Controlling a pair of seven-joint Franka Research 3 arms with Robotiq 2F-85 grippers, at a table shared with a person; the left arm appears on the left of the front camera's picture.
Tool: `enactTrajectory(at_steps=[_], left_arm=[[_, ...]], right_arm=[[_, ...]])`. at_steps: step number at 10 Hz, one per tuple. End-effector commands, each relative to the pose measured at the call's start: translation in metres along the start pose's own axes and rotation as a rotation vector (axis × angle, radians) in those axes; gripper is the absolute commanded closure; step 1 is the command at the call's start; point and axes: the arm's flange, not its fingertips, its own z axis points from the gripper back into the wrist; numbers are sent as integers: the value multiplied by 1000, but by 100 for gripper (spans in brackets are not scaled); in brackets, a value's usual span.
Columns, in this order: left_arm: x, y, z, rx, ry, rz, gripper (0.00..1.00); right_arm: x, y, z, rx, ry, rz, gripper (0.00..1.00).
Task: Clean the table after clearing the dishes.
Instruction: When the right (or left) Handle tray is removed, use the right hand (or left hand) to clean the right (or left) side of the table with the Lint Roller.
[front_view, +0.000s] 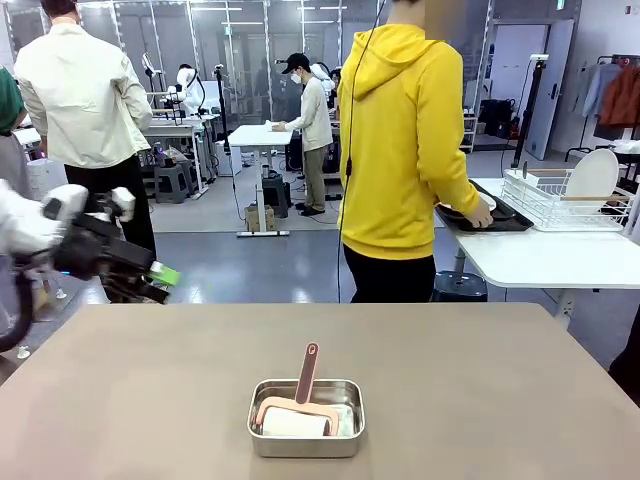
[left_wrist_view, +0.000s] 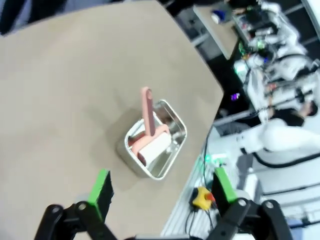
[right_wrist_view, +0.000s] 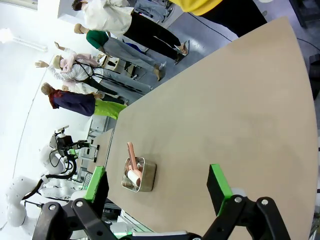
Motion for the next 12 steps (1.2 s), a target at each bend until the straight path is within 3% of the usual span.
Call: enactTrajectory(at_steps=[1, 4, 8, 10, 11, 12], left_arm=[[32, 1, -42, 28, 187, -59, 0], [84, -17, -109, 42, 448, -174, 0], [129, -28, -164, 7, 708, -261, 0], [135, -34, -181, -29, 752, -306, 0], [118, -30, -170, 4, 685, -275, 0], [118, -30, -170, 4, 685, -275, 0]], right_arm=[[-1, 1, 3, 7, 8, 16, 0], [-1, 1, 3, 7, 8, 16, 0], [-1, 1, 3, 7, 8, 16, 0], [-1, 1, 3, 7, 8, 16, 0], [-1, 1, 3, 7, 8, 16, 0], [-1, 1, 3, 7, 8, 16, 0]])
